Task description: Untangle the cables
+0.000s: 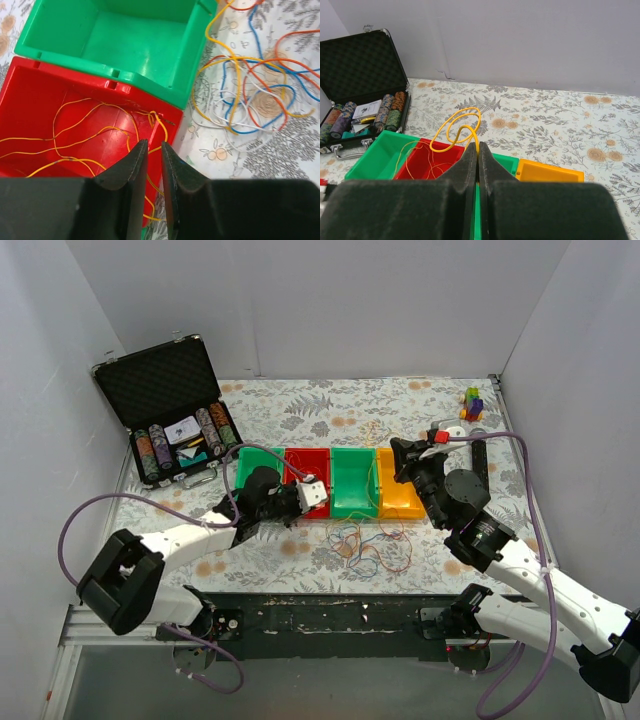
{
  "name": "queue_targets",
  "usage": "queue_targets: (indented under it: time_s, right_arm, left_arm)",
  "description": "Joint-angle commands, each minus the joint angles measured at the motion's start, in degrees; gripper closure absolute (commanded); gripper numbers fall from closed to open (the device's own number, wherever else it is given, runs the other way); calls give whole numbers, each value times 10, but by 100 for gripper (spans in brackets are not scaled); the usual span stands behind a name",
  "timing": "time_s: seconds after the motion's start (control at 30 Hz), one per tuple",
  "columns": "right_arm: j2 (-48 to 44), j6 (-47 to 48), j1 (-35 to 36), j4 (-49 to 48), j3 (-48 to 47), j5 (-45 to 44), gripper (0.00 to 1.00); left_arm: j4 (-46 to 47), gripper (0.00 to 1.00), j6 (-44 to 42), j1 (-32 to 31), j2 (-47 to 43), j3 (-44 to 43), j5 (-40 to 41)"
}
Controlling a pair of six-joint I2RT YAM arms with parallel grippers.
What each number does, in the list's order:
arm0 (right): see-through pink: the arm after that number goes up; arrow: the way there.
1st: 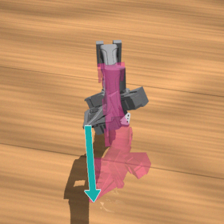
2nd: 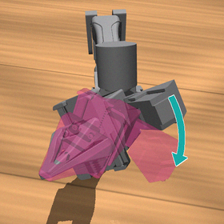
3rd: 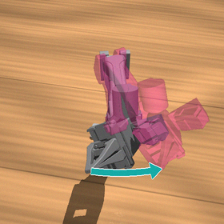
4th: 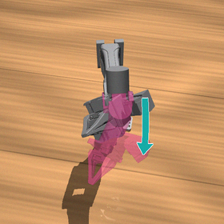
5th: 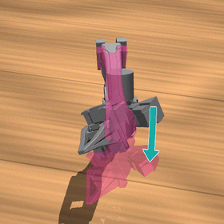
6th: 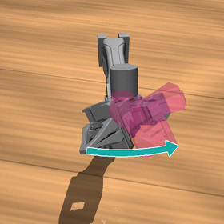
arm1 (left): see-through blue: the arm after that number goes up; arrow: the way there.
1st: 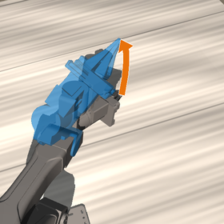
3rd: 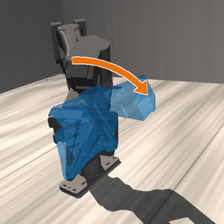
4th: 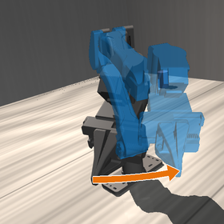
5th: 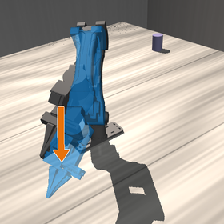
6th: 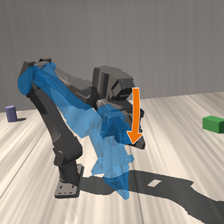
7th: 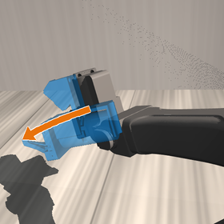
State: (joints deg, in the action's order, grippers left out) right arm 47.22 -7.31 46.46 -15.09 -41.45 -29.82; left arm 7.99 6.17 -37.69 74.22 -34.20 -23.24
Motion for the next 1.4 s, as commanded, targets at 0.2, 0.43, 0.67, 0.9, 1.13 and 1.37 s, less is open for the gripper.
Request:
queue_targets:
  time_s: [0.2,0.43,0.67,0.9,1.13,1.37]
  right_arm:
    - [-13,2,-3,-29,0,-8,99]
    - [-13,-3,-3,-30,1,-6,99]
    - [3,7,-3,-15,-45,13,99]
    - [39,9,-2,-12,-129,62,99]
    - [67,-11,-3,-7,-206,116,99]
    - [99,-56,-3,-20,-298,189,99]
  left_arm:
    - [20,84,43,34,100,-90,38]
    - [-33,84,53,51,156,-155,63]
    - [-70,75,133,68,166,-218,79]
    - [-170,8,178,80,71,-307,48]
    - [-186,3,184,85,-34,-317,7]
    - [-246,5,189,75,-91,-251,-175]
